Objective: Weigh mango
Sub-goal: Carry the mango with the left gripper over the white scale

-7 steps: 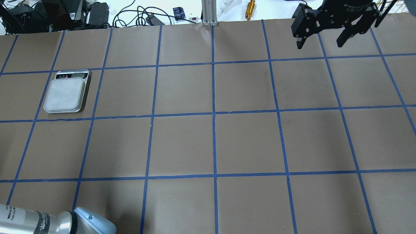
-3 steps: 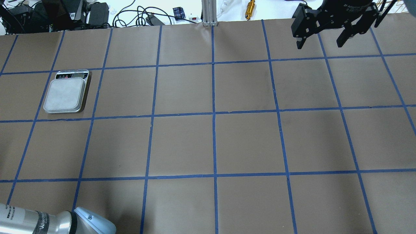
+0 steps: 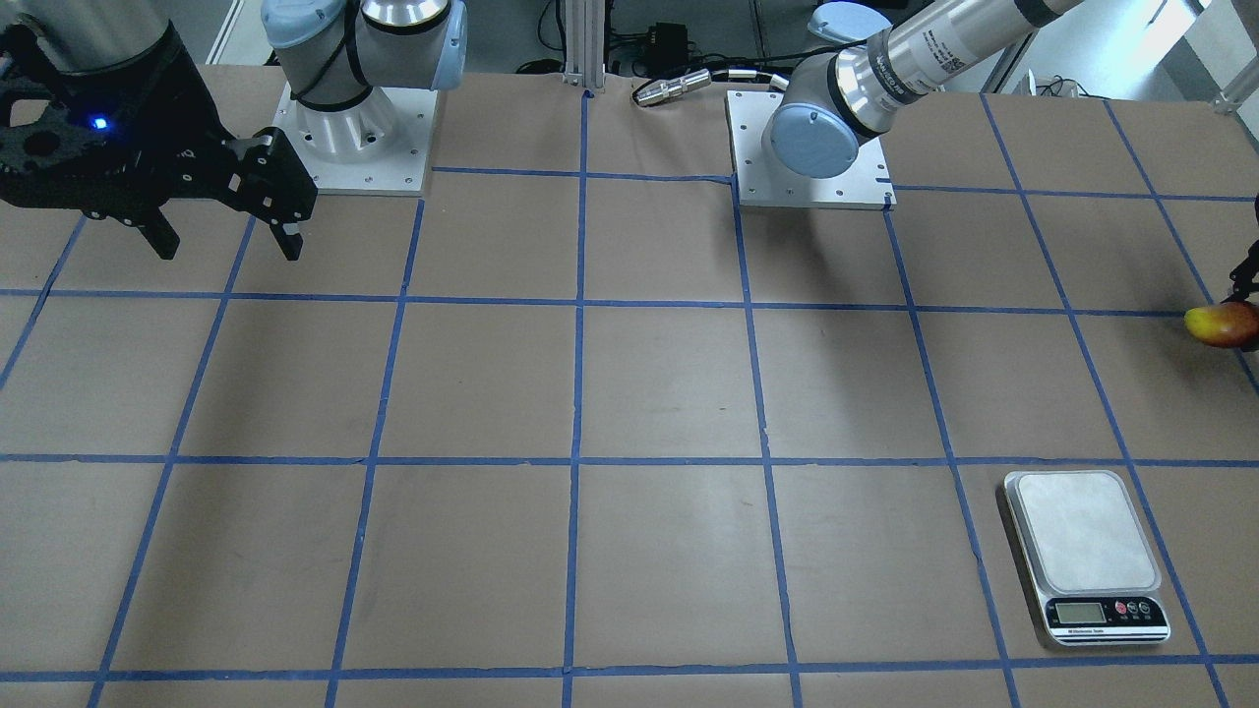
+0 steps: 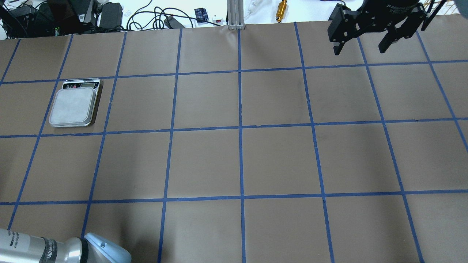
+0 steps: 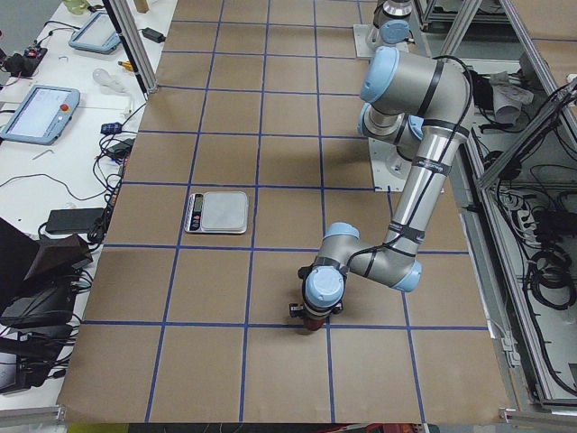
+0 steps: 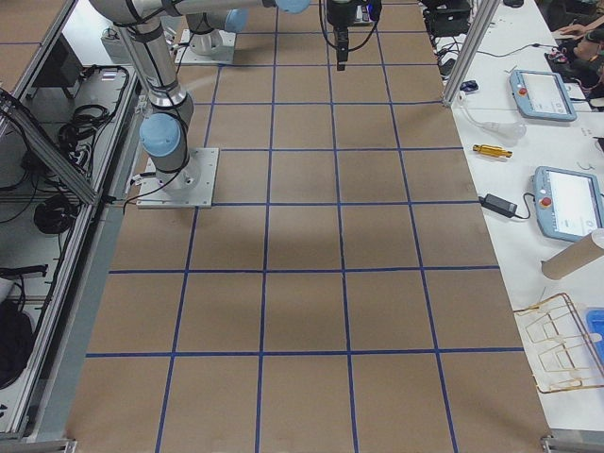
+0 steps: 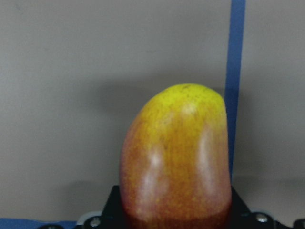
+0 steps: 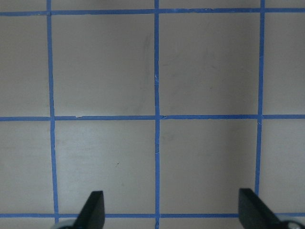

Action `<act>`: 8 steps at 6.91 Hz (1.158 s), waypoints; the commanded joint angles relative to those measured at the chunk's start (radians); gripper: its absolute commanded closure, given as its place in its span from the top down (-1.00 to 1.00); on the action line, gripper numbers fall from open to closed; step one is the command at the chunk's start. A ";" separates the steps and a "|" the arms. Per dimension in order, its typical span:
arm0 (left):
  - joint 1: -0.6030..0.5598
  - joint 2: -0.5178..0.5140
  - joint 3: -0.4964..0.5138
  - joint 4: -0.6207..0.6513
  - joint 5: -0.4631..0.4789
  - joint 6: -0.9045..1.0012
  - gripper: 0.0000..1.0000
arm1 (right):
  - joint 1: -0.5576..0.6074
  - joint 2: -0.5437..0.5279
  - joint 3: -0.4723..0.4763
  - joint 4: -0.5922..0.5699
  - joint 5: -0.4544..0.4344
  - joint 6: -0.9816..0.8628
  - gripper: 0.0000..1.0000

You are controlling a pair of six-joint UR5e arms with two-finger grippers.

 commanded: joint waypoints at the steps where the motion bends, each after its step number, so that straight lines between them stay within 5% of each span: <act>1: -0.102 0.020 0.069 -0.032 0.004 -0.066 -0.76 | 0.001 0.001 0.000 -0.002 -0.001 0.000 1.00; 3: -0.244 0.012 0.212 -0.161 0.001 -0.167 -0.76 | 0.001 0.001 0.000 0.000 0.001 0.000 1.00; 8: -0.578 0.000 0.218 -0.223 -0.020 -0.565 -0.77 | -0.001 -0.001 0.000 0.000 0.001 0.000 1.00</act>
